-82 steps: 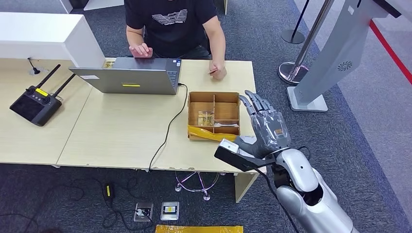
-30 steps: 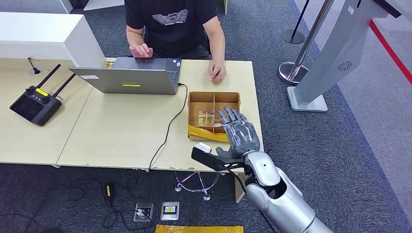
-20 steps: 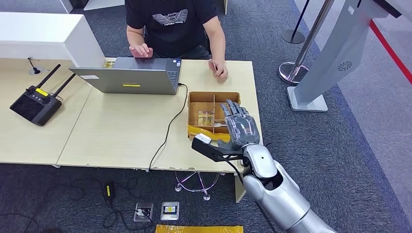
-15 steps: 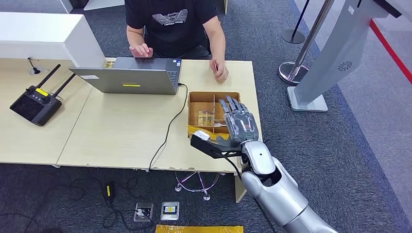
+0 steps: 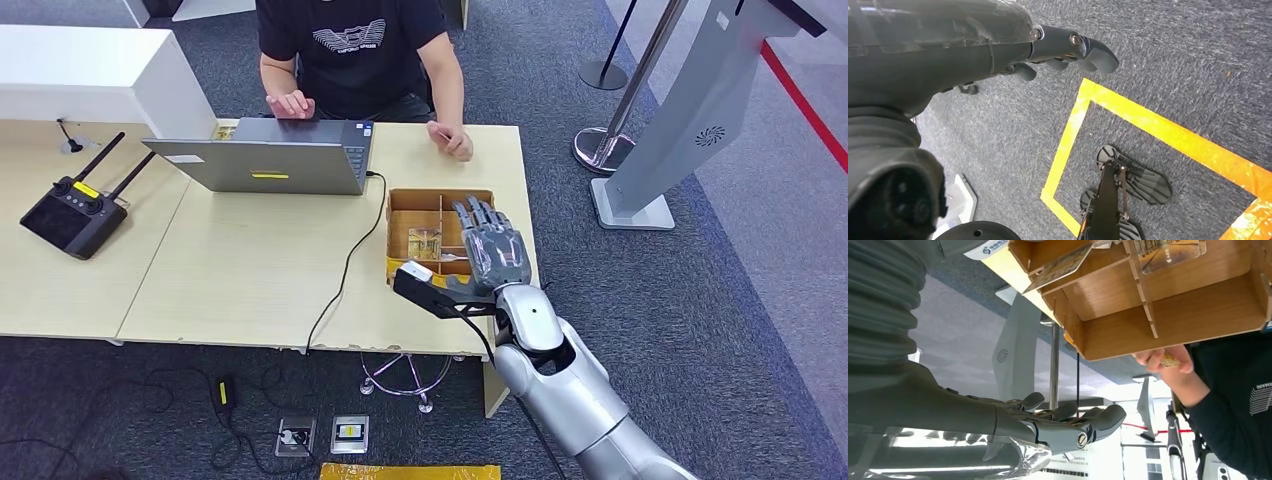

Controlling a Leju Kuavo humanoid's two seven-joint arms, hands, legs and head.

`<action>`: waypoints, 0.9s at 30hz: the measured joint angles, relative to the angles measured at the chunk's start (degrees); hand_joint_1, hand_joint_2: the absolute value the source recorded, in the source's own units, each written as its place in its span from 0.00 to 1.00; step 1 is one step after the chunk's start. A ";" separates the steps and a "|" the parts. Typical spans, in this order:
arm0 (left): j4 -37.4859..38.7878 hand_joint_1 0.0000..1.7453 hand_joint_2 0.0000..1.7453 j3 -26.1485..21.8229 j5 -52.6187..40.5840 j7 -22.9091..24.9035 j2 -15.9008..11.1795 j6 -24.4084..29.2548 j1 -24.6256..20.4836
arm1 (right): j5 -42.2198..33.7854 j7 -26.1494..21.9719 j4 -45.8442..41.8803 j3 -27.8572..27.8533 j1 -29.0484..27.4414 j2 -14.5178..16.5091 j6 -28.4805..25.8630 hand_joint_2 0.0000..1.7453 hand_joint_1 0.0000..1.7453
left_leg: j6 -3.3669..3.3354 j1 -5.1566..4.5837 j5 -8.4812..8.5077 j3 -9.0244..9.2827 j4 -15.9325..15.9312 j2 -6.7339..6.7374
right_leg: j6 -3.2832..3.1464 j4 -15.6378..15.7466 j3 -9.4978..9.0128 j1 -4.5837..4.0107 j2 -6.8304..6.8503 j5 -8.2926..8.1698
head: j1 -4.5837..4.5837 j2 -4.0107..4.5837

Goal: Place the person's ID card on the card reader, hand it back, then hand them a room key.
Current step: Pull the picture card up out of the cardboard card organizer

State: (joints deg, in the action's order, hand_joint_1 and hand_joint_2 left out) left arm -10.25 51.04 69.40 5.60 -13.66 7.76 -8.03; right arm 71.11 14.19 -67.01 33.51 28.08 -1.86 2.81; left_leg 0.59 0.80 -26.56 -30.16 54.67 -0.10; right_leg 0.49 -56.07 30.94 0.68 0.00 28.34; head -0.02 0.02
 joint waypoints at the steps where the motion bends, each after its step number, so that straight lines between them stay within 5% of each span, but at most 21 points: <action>1: 0.00 0.00 0.00 0.00 0.00 0.00 -0.02 0.00 0.00 | 0.05 -0.01 0.22 -0.12 0.00 0.10 0.04 1.00 0.00 | 0.00 0.00 0.00 0.00 0.00 0.00 | 0.00 0.00 0.00 0.00 0.00 0.00 | 0.01 0.00; 27: 0.02 0.00 0.00 0.39 -1.51 -0.43 -0.84 -1.94 -0.15 | 1.20 -0.39 6.67 -3.22 0.87 0.74 -1.80 1.00 0.00 | 0.00 0.01 0.00 -0.02 0.00 0.00 | 0.00 -0.01 0.03 -0.01 0.00 0.00 | 0.01 0.00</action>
State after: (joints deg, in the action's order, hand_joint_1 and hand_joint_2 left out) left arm -10.23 51.42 67.89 5.16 -14.50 5.82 -8.18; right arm 72.30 13.79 -60.34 30.29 28.95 -1.11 1.01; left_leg 0.59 0.81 -26.56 -30.18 54.67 -0.10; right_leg 0.48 -56.08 30.97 0.67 0.00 28.35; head -0.02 0.02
